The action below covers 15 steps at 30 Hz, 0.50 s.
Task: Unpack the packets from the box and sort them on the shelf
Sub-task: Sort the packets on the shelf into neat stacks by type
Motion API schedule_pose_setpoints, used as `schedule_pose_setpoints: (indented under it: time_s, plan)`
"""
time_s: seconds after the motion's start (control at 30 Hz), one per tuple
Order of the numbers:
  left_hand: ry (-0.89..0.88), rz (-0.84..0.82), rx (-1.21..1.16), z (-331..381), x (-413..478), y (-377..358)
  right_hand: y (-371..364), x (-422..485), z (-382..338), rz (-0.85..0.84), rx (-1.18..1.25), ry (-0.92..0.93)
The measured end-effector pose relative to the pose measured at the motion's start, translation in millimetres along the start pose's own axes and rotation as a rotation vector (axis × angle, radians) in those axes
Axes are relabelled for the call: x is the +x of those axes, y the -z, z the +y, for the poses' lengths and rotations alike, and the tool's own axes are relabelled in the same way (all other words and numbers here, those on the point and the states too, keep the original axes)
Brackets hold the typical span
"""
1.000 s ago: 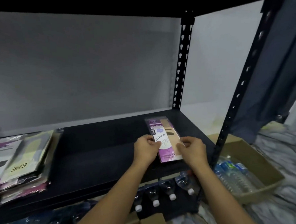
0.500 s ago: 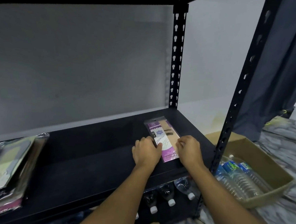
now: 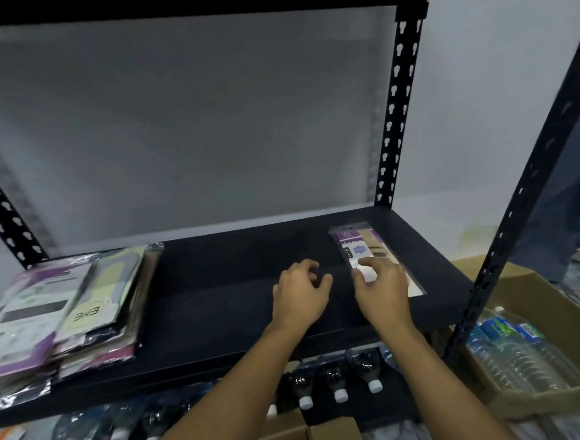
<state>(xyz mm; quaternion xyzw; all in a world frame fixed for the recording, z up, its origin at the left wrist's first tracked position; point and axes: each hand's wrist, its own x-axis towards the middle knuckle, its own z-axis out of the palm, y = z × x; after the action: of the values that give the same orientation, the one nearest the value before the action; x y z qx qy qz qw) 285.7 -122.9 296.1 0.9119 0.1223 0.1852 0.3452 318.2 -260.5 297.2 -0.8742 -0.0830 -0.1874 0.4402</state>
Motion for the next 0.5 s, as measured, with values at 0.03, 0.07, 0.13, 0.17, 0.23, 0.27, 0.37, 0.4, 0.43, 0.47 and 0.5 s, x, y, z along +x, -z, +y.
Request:
schedule_pose_setpoints:
  time_s: [0.03,0.07,0.13,0.17,0.23,0.27,0.37,0.4,0.43,0.47,0.5]
  plan:
    - [-0.003,0.013,-0.01,-6,-6,12,-6,-8,-11,-0.023,0.032,0.007]
    - [-0.007,0.027,-0.02,-14,-12,24,-12,-16,-21,-0.046,0.063,0.015]
    - [-0.007,0.064,-0.036,-30,-23,50,-25,-31,-44,-0.101,0.112,0.043]
    - [-0.007,0.085,-0.039,-39,-29,63,-32,-39,-56,-0.129,0.135,0.056]
    - [-0.016,0.141,-0.035,-55,-42,92,-46,-55,-80,-0.179,0.194,0.074]
    - [-0.02,0.176,-0.029,-63,-48,107,-53,-62,-92,-0.195,0.223,0.085]
    - [-0.023,0.28,-0.002,-88,-67,152,-77,-84,-128,-0.254,0.271,0.111]
    - [-0.02,0.315,0.009,-96,-73,167,-85,-91,-139,-0.277,0.286,0.118]
    - [-0.009,0.35,0.02,-104,-79,182,-93,-99,-152,-0.303,0.299,0.125]
    - [0.003,0.384,0.034,-111,-86,196,-102,-107,-163,-0.329,0.313,0.13]
    - [0.016,0.418,0.053,-119,-91,210,-110,-114,-174,-0.355,0.325,0.132]
